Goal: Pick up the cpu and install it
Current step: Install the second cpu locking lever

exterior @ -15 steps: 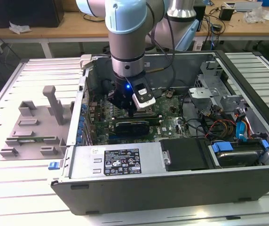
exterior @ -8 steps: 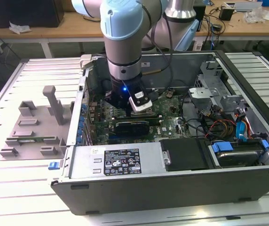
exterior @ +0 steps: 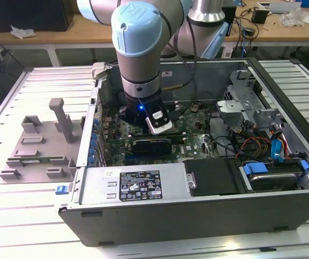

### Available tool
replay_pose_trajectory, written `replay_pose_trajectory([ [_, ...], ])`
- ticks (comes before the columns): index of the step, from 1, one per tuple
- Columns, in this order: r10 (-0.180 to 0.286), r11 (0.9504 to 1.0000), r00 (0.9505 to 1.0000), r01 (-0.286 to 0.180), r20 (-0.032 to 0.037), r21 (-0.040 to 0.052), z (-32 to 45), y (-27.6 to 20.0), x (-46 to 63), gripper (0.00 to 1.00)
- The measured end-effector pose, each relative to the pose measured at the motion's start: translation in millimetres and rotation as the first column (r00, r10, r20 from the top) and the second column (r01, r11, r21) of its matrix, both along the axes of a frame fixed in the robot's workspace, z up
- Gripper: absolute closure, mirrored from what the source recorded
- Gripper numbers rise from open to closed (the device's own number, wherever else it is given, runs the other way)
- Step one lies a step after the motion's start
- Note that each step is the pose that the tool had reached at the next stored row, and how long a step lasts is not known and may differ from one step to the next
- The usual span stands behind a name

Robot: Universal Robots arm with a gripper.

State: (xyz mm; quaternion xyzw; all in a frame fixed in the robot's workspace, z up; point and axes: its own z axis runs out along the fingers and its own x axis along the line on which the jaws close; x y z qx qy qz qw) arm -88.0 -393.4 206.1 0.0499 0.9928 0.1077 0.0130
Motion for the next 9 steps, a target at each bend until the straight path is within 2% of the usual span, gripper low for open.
replay_pose_trajectory([
  [1, 0.000, 1.0000, 1.0000, 0.000, 0.0002, 0.0069, -0.4, -0.1, 0.0, 0.89],
  [3, 0.000, 0.9994, 1.0000, 0.000, 0.0008, 0.0355, -2.4, -0.6, -0.3, 0.89],
  [4, 0.000, 0.9990, 1.0000, 0.000, 0.0010, 0.0455, -4.2, -1.0, -0.4, 0.89],
  [6, 0.000, 0.9985, 1.0000, 0.000, 0.0012, 0.0549, -5.4, -1.5, -0.5, 0.89],
  [9, 0.000, 0.9985, 1.0000, -0.001, 0.0012, 0.0552, -5.5, -1.5, -0.5, 0.89],
])
